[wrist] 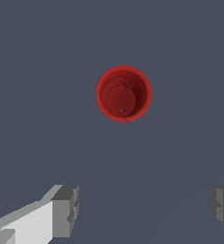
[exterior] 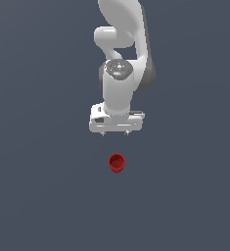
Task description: Pick up the object and move it to a goal position.
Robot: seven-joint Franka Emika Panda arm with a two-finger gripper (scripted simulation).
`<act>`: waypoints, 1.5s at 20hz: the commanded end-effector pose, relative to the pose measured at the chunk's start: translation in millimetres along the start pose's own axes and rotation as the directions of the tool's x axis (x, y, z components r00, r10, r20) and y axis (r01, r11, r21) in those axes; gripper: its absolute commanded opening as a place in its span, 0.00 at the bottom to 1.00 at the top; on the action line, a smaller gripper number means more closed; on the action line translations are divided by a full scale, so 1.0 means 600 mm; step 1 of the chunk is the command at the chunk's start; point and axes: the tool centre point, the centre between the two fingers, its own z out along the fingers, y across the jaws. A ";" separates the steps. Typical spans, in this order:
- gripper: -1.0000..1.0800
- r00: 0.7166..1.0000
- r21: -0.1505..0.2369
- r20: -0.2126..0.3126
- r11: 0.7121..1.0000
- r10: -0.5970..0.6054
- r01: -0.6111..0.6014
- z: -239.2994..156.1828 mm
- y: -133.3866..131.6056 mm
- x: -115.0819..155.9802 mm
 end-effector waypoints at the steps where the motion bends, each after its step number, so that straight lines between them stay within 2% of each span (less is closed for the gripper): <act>1: 0.96 1.000 -0.004 -0.001 1.000 -0.005 0.005 -0.001 0.001 0.001; 9: 0.96 1.000 -0.001 -0.002 1.000 -0.022 0.022 0.010 0.000 0.018; 22: 0.96 0.993 0.016 -0.011 0.993 -0.119 0.119 0.076 -0.004 0.106; 30: 0.96 0.988 0.025 -0.016 0.988 -0.154 0.155 0.106 -0.006 0.136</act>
